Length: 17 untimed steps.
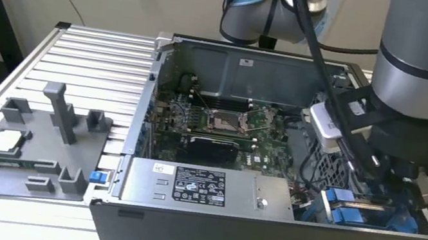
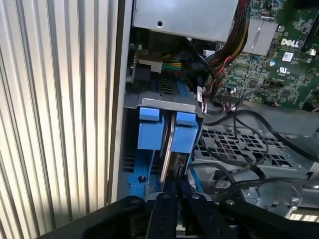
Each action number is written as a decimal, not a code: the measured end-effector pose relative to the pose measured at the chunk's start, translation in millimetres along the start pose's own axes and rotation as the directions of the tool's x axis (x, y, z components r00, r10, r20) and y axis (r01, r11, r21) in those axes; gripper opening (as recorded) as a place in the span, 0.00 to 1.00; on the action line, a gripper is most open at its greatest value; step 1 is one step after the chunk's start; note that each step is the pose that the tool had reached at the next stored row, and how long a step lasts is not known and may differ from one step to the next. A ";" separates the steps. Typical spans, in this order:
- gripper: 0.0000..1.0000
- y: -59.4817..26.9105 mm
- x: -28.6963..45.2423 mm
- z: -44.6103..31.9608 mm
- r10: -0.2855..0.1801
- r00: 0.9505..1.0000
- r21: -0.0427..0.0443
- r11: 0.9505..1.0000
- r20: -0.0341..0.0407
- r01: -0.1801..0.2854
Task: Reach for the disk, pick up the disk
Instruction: 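Pick up the disk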
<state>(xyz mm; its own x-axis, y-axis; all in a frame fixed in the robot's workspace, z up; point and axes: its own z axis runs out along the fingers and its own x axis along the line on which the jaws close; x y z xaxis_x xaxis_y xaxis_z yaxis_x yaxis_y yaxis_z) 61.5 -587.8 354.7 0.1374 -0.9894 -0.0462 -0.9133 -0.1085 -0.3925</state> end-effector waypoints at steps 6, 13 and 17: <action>1.00 -1.7 0.1 -3.5 0.003 0.999 0.005 1.000 0.040 -0.003; 1.00 -5.5 0.7 -2.0 0.011 0.993 0.014 1.000 0.119 -0.013; 1.00 -10.1 1.0 -4.0 0.021 0.990 0.008 1.000 0.141 -0.022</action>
<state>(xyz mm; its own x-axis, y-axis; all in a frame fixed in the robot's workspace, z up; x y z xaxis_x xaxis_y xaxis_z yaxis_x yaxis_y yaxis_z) 69.3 -588.1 362.2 0.1713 -0.9680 -0.1833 -0.9130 -0.0860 -0.3988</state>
